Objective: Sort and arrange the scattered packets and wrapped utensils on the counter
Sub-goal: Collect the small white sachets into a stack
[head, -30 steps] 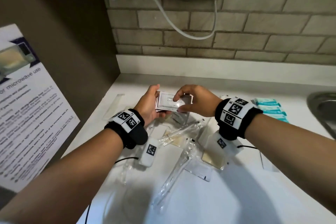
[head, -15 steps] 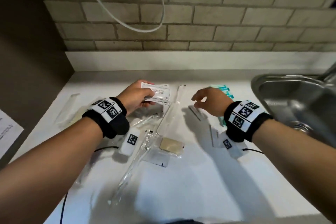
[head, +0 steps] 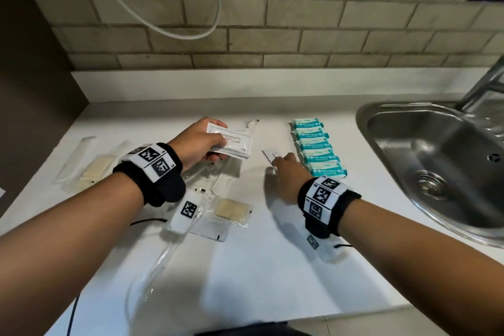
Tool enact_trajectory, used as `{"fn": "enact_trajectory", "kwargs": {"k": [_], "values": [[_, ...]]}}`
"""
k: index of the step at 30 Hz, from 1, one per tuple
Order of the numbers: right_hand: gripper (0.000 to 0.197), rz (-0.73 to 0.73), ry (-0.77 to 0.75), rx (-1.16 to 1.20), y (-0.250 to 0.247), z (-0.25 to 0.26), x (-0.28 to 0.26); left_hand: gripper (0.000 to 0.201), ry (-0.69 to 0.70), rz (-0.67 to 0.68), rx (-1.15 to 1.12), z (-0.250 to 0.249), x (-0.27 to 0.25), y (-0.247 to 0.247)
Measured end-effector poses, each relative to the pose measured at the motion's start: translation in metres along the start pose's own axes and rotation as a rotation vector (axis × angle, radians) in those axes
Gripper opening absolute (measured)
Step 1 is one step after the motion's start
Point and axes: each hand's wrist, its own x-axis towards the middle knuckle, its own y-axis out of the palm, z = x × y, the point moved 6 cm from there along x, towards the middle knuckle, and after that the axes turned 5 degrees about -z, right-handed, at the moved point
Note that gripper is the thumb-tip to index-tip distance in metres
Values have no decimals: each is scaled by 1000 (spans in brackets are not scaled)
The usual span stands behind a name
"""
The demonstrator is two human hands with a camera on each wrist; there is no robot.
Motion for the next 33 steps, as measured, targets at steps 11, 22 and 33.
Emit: {"fn": "enact_trajectory", "kwargs": {"k": [11,22,33], "values": [[26,-151,66,-15,-43,7,56,24,41,-76,17,-13,7,-21],[52,91,142,-142,7,32,84,26,57,-120,38,-14,10,-56],[35,299,-245,-375,27,150,83,29,37,-203,48,-7,-3,-101]]}}
